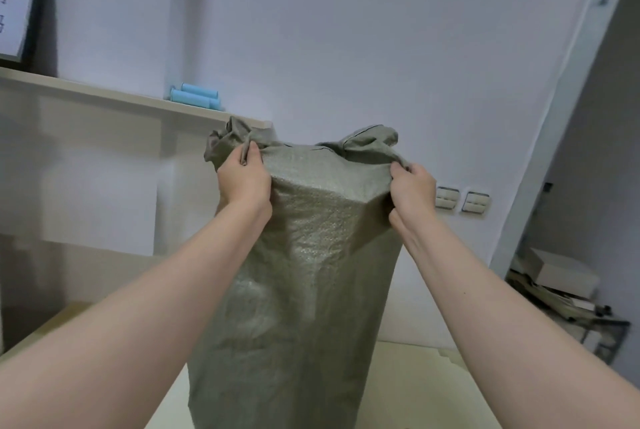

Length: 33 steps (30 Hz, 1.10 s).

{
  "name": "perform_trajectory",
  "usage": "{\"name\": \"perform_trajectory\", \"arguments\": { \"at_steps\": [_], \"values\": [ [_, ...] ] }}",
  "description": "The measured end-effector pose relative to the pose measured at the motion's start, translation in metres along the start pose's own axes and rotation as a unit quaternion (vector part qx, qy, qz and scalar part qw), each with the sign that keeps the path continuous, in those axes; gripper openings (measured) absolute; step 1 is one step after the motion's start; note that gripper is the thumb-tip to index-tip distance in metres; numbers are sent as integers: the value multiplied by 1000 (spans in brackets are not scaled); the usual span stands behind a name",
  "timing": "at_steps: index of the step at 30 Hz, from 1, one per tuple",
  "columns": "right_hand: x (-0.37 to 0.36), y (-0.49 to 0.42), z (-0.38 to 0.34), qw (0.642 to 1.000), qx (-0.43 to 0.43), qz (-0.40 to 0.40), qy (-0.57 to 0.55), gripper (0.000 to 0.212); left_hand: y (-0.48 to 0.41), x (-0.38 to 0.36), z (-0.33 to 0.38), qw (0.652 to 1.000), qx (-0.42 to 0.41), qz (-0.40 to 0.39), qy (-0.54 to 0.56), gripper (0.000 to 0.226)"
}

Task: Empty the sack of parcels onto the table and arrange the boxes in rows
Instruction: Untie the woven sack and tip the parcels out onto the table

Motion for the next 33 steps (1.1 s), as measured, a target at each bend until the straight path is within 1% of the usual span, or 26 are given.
{"name": "perform_trajectory", "arguments": {
  "at_steps": [5, 6, 7, 9, 10, 11, 12, 13, 15, 16, 17, 18, 19, 20, 21, 22, 23, 24, 25, 26, 27, 29, 30, 32, 33],
  "values": [
    [13, -9, -49, 990, 104, 10, -89, 20, 11, -24, 26, 994, -61, -57, 77, 32],
    [15, -9, -54, 989, 121, 16, -82, 19, 13, -27, 27, 993, -69, -62, 78, 31],
    [16, -10, -55, 990, 131, 18, -45, 18, 15, -30, 26, 994, -73, -63, 58, 30],
    [19, -11, -45, 987, 112, -1, 117, 19, 15, -32, 16, 995, -65, -59, -46, 29],
    [22, -12, -35, 976, 89, -20, 196, 25, 14, -30, 9, 990, -50, -48, -120, 28],
    [25, -13, -24, 965, 71, -41, 250, 31, 12, -26, 2, 978, -28, -30, -205, 27],
    [29, -13, -16, 954, 73, -63, 282, 36, 11, -20, -3, 957, -3, -10, -288, 27],
    [30, -13, -10, 942, 94, -87, 312, 39, 9, -14, -7, 937, 11, 8, -348, 27],
    [25, -10, -9, 907, 147, -149, 365, 37, 5, -5, -9, 915, -4, 23, -402, 24],
    [18, -5, -12, 894, 161, -188, 373, 48, 1, -2, -11, 910, -18, 13, -414, 22],
    [10, -3, -13, 891, 158, -227, 359, 66, -6, 0, -15, 909, -23, -10, -416, 24],
    [2, 0, -15, 894, 135, -259, 341, 76, -11, 3, -19, 912, -22, -41, -407, 32],
    [-5, 2, -14, 894, 119, -282, 327, 76, -16, 5, -22, 918, -16, -66, -390, 43],
    [-12, 6, -11, 891, 103, -297, 328, 70, -18, 9, -24, 921, -5, -82, -380, 53],
    [-18, 8, -7, 882, 94, -315, 338, 69, -18, 13, -26, 921, 4, -94, -378, 64],
    [-24, 12, -4, 869, 90, -335, 352, 77, -15, 15, -26, 918, 14, -100, -383, 80],
    [-30, 15, 1, 859, 91, -354, 359, 89, -13, 18, -25, 914, 19, -99, -394, 95],
    [-35, 18, 2, 851, 94, -364, 367, 98, -11, 21, -24, 907, 14, -84, -412, 107],
    [-40, 17, 6, 844, 99, -365, 381, 102, -11, 24, -24, 898, 10, -60, -435, 113],
    [-41, 18, 7, 834, 106, -358, 405, 98, -11, 27, -24, 884, 17, -36, -466, 115],
    [-43, 15, 11, 822, 112, -352, 433, 85, -12, 31, -24, 866, 33, -18, -498, 110],
    [-45, 19, 15, 792, 124, -342, 490, 45, -17, 37, -28, 837, 67, -2, -544, 93],
    [-44, 21, 19, 789, 130, -329, 502, 42, -20, 38, -32, 834, 73, 0, -547, 82],
    [-41, 25, 23, 812, 143, -292, 485, 34, -27, 36, -42, 848, 61, -20, -526, 61],
    [-39, 26, 23, 834, 148, -274, 455, 34, -30, 33, -45, 864, 49, -42, -499, 55]
  ]
}}
Point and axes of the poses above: each hand's wrist, its own y-axis away from the middle knuckle, its own x-axis out of the back of the hand, z = x × y, the point moved 4 cm from there along -y, towards the middle knuckle, and after that the axes turned 5 degrees about x, right-handed, at the moved point
